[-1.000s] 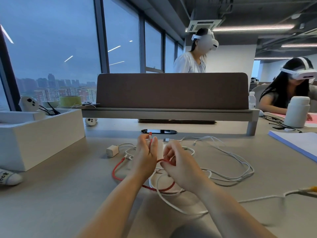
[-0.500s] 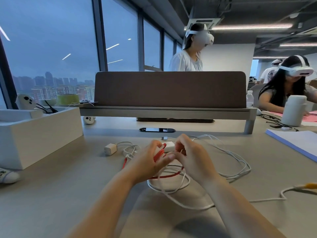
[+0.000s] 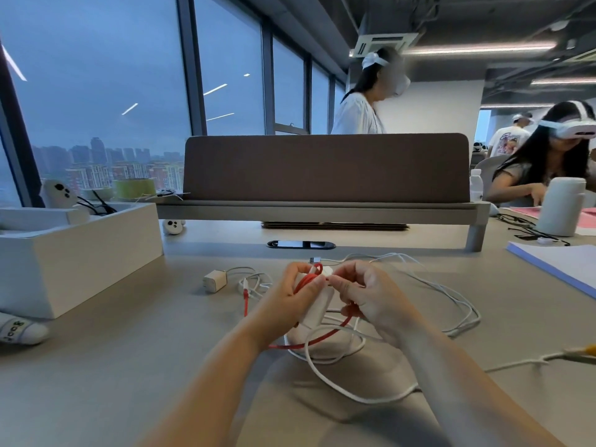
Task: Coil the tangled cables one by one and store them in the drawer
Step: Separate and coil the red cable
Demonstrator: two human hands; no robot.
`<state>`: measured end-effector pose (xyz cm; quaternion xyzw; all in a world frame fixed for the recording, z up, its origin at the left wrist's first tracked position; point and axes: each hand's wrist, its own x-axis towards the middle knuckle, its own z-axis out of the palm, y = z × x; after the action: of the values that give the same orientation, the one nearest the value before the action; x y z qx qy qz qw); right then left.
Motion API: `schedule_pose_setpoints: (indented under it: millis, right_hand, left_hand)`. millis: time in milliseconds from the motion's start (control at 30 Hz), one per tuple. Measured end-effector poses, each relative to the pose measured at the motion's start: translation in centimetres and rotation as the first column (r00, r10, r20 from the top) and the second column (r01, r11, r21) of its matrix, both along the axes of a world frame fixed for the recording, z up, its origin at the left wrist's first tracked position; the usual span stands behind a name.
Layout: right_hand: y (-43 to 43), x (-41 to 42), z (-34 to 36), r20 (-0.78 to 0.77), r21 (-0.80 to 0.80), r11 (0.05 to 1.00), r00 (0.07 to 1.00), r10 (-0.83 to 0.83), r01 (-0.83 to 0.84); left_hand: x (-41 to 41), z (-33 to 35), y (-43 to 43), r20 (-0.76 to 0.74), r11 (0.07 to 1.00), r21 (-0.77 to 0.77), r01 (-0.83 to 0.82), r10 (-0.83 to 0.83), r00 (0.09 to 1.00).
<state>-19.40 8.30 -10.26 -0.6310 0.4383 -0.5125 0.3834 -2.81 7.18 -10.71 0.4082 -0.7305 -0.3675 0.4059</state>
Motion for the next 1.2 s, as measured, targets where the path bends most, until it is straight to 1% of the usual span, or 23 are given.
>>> schedule_pose_setpoints:
  millis: [67,200,300,400,467,600,700,833,967,1067,1133,1200]
  right_hand:
    - [-0.2,0.0,0.0,0.064,0.065,0.998,0.998,0.003,-0.007]
    - [-0.4,0.3,0.2,0.156,0.084,0.996,0.988,0.008,-0.022]
    - [-0.5,0.4,0.0,0.253,0.124,0.991,0.967,0.019,-0.052]
    - [-0.5,0.6,-0.2,0.401,0.181,0.971,0.913,0.071,-0.155]
    - [-0.5,0.8,-0.3,0.421,0.202,0.965,0.905,0.070,-0.169]
    - [-0.5,1.7,-0.7,0.391,0.250,0.957,0.920,0.037,-0.145]
    - [-0.1,2.5,-0.9,0.316,0.250,0.965,0.949,-0.008,-0.076]
    - [0.3,3.3,-0.9,0.175,0.200,0.979,0.982,-0.065,0.029]
    - [0.2,4.0,-1.6,0.038,0.137,0.990,0.998,-0.049,0.043]
    - [0.3,4.4,-2.0,-0.122,0.080,0.996,0.992,-0.016,0.026]
    - [0.6,4.6,-2.0,-0.211,0.060,0.998,0.977,0.027,-0.014]
    - [1.0,4.9,-2.0,-0.290,0.028,0.999,0.956,0.031,-0.024]
  left_hand:
    - [-0.1,0.0,0.2,-0.069,0.996,0.072,0.049,-0.044,0.997]
    - [-0.5,-0.1,0.5,-0.240,0.981,0.135,0.143,-0.108,0.965]
    - [-0.9,-0.1,0.5,-0.359,0.971,0.172,0.167,-0.096,0.928]
    - [-1.1,-0.1,0.3,-0.480,0.965,0.191,0.178,-0.067,0.875]
    - [-1.1,0.0,0.3,-0.526,0.964,0.203,0.171,-0.040,0.850]
    - [-1.5,0.0,0.2,-0.596,0.956,0.212,0.203,-0.038,0.802]
    - [-1.5,0.0,0.0,-0.643,0.951,0.225,0.214,-0.021,0.766]
    - [-1.5,-0.2,-0.3,-0.677,0.955,0.241,0.174,0.036,0.736]
    - [-1.2,0.0,-0.8,-0.743,0.955,0.268,0.128,0.120,0.658]
    - [-1.0,0.1,-1.3,-0.746,0.961,0.277,0.003,0.213,0.631]
    - [-0.7,0.2,-1.5,-0.750,0.957,0.271,-0.099,0.275,0.602]
    - [-0.4,0.2,-1.9,-0.740,0.946,0.263,-0.188,0.323,0.590]
